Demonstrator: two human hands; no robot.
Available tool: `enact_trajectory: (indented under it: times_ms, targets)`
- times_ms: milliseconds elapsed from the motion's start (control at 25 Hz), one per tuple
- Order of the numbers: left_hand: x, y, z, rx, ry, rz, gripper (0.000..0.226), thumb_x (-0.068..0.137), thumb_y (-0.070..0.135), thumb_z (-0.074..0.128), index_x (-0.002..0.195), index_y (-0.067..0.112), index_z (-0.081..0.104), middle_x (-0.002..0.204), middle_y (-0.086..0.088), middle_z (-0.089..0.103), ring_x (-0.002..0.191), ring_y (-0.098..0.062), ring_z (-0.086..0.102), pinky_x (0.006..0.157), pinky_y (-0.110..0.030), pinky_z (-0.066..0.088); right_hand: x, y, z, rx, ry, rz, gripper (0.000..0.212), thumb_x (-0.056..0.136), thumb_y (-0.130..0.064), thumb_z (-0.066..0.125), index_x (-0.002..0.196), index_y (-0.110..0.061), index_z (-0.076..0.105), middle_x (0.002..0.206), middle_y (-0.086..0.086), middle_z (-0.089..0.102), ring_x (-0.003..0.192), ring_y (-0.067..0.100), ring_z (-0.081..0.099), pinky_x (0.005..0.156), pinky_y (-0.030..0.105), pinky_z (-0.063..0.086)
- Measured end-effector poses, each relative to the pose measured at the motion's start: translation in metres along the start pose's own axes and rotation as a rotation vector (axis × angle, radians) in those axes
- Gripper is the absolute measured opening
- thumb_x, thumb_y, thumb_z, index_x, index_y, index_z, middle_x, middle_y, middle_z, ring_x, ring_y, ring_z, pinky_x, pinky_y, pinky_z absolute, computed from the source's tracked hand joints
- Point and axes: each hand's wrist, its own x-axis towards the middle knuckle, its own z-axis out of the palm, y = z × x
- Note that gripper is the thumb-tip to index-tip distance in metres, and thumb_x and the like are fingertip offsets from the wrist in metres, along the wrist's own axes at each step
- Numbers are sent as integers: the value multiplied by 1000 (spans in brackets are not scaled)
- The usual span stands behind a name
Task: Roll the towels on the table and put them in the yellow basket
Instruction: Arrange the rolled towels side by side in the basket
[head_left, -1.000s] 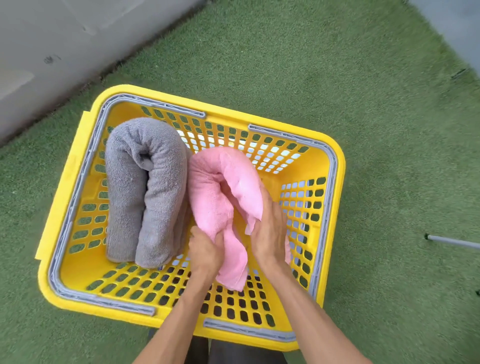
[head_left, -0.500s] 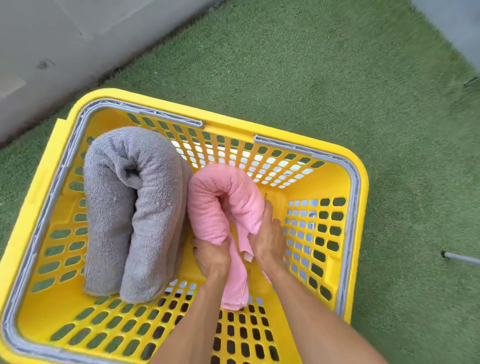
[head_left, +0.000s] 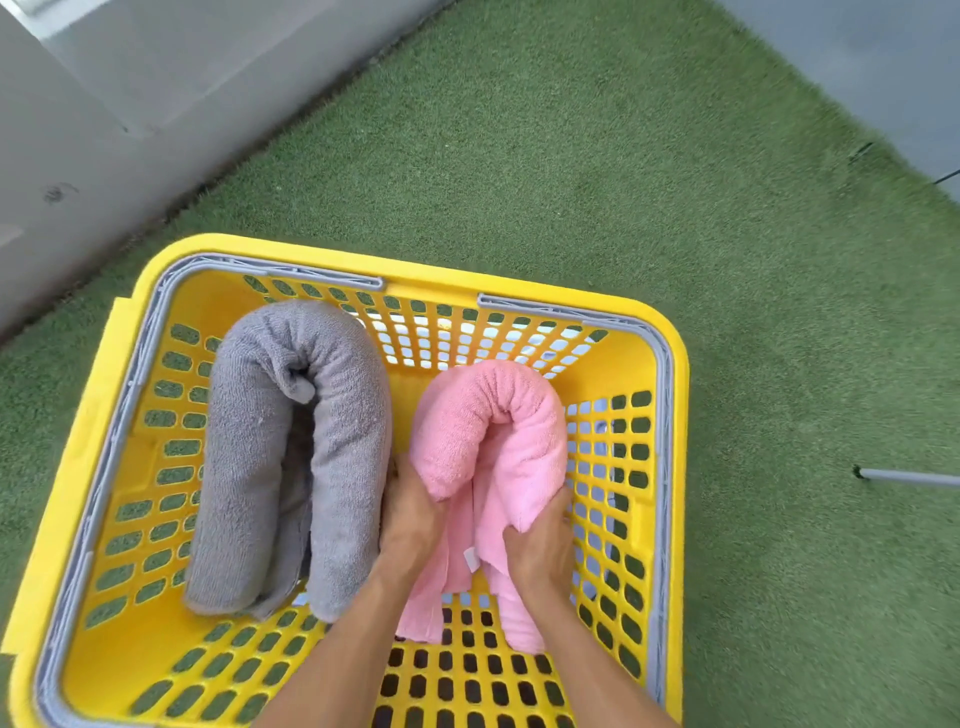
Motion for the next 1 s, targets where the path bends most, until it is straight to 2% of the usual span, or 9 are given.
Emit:
enact_trajectory:
  times_ms: [80, 240, 400, 600, 640, 720, 800, 880, 1000]
  targets:
    - [-1, -4, 6, -27, -6, 13, 58, 81, 42, 64, 122, 13, 35, 122, -24, 56, 114, -42, 54, 93, -48, 44, -1, 0, 6, -11, -23, 2, 92, 79, -18, 72, 147, -15, 9, 131, 20, 49, 115, 37, 54, 89, 46, 51]
    - [-21, -9, 4, -178, 77, 79, 49, 85, 42, 57, 122, 21, 34, 120, -19, 59, 115, -37, 56, 95, -50, 45, -11, 3, 0, -36, 82, -99, 85, 86, -21, 64, 149, -16, 8, 130, 17, 50, 112, 35, 56, 85, 46, 52]
    - [-33, -1, 0, -189, 126, 29, 66, 90, 33, 59, 145, 11, 29, 136, -20, 51, 130, -34, 45, 108, -37, 29, -14, 1, 4, -75, 138, -181, 87, 87, -22, 65, 150, -15, 7, 131, 16, 47, 114, 34, 54, 85, 44, 52]
    - [-24, -6, -4, -221, -65, 20, 93, 81, 39, 68, 150, 11, 12, 151, -20, 33, 140, -32, 30, 116, -39, 23, -10, -2, 4, -62, -18, -82, 101, 84, -28, 67, 151, -16, -7, 145, 20, 31, 128, 36, 41, 102, 47, 42]
    - [-29, -3, -11, -231, -106, 18, 90, 82, 34, 68, 150, 9, 14, 150, -19, 34, 139, -31, 33, 115, -34, 25, -13, -7, 2, -63, 2, -75, 97, 85, -30, 65, 151, -15, -5, 148, 20, 28, 131, 36, 38, 104, 47, 40]
    - [-46, 0, -32, -240, -109, 98, 66, 87, 24, 65, 143, 7, 35, 138, -15, 51, 128, -27, 48, 104, -26, 34, -29, -19, -5, -48, 77, -135, 87, 88, -34, 61, 152, -15, 5, 153, 18, 22, 137, 35, 30, 107, 48, 37]
    - [-67, -8, -65, -301, 17, 222, 33, 90, 18, 61, 122, 11, 60, 112, -3, 69, 104, -11, 64, 88, -16, 45, -55, -37, -10, 50, 143, -283, 74, 90, -39, 58, 150, -21, 18, 153, 11, 25, 139, 28, 27, 110, 44, 34]
    - [-77, -26, -102, -280, 249, 288, 19, 91, 17, 60, 108, 16, 66, 98, 7, 69, 90, 0, 62, 81, -17, 48, -81, -61, -9, 194, 119, -426, 66, 89, -42, 57, 146, -26, 28, 147, 3, 33, 136, 17, 31, 109, 35, 34]
    - [-64, -58, -140, -101, 450, 250, 44, 89, 23, 64, 128, 15, 48, 122, -5, 52, 112, -17, 49, 94, -34, 46, -111, -93, 19, 281, -56, -491, 79, 84, -52, 59, 149, -27, 22, 152, -6, 30, 139, 7, 27, 114, 26, 27]
